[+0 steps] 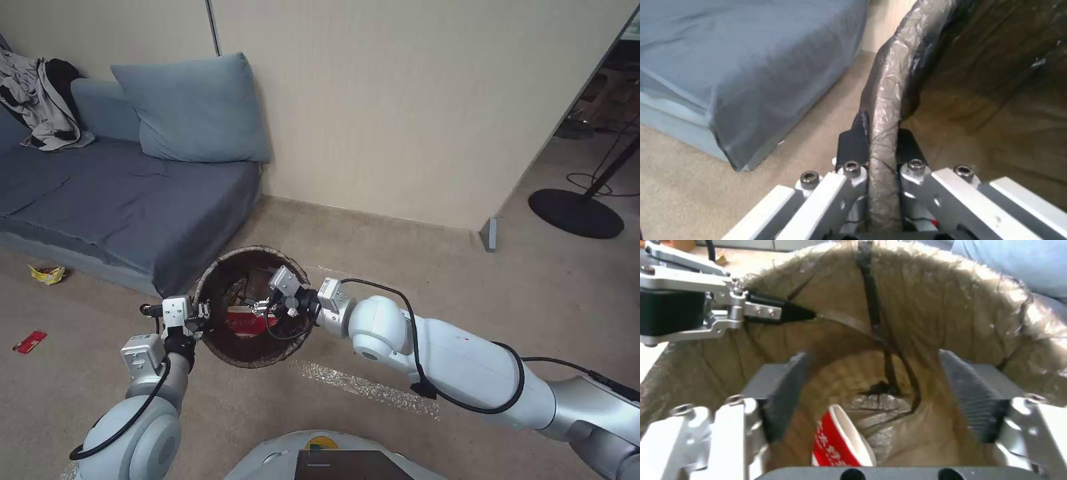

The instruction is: Pick up the trash bin, then pick up the garbage from the floor and place it into the trash bin.

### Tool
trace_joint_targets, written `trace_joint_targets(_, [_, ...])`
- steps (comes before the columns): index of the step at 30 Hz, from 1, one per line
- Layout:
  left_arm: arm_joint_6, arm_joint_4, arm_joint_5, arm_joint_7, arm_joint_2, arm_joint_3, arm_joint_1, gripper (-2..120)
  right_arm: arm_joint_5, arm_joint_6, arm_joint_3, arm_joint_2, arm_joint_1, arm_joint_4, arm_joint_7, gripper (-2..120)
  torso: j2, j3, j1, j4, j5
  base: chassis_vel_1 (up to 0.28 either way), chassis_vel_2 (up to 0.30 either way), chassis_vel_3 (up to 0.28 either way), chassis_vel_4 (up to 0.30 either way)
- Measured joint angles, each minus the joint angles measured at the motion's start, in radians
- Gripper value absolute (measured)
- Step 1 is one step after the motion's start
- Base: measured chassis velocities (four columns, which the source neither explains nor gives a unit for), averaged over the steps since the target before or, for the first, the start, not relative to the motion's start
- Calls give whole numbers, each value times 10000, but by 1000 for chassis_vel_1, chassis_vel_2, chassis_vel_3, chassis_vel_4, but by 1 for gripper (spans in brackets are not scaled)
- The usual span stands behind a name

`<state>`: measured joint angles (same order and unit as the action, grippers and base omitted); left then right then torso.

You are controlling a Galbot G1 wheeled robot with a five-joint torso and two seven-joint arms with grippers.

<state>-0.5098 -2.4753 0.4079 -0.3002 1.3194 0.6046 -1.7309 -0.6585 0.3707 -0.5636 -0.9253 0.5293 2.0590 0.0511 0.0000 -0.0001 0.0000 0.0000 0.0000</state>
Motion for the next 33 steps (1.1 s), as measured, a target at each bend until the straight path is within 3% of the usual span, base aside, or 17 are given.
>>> trace_joint_targets(2, [1, 0, -1, 0, 8, -2, 3, 0, -47, -5, 70, -6, 3, 97, 67, 89, 0, 0, 0, 0, 0, 0, 0, 0, 0])
trace_joint_targets(7, [1, 1, -2, 2, 2, 1, 17, 0, -362, 19, 364, 53, 3, 465, 252, 99, 0, 0, 0, 1, 0, 0, 0, 0, 0])
trace_joint_targets(19, [1, 36, 11, 7, 1, 22, 49, 0, -842, -77, 1880, 1128, 534, 1507, 186, 100, 0, 0, 0, -1, 1, 0, 0, 0, 0])
trace_joint_targets(24, [1, 48, 17, 8, -16, 52, 48, 0, -827, -179, 3099, 1689, 1596, 1835, -61, 100, 0, 0, 0, 0, 2, 0, 0, 0, 0])
trace_joint_targets(27, [6, 63, 18, 8, -12, 103, 45, 0, -667, -285, 4360, 2152, 2928, 2065, -366, 100, 0, 0, 0, -2, 4, 0, 0, 0, 0])
trace_joint_targets(33, [37, 169, 51, 6, -15, 192, 176, 0, -293, -590, 5585, 2492, 4174, 2198, -410, 100, 0, 0, 0, 2, 3, 0, 0, 0, 0])
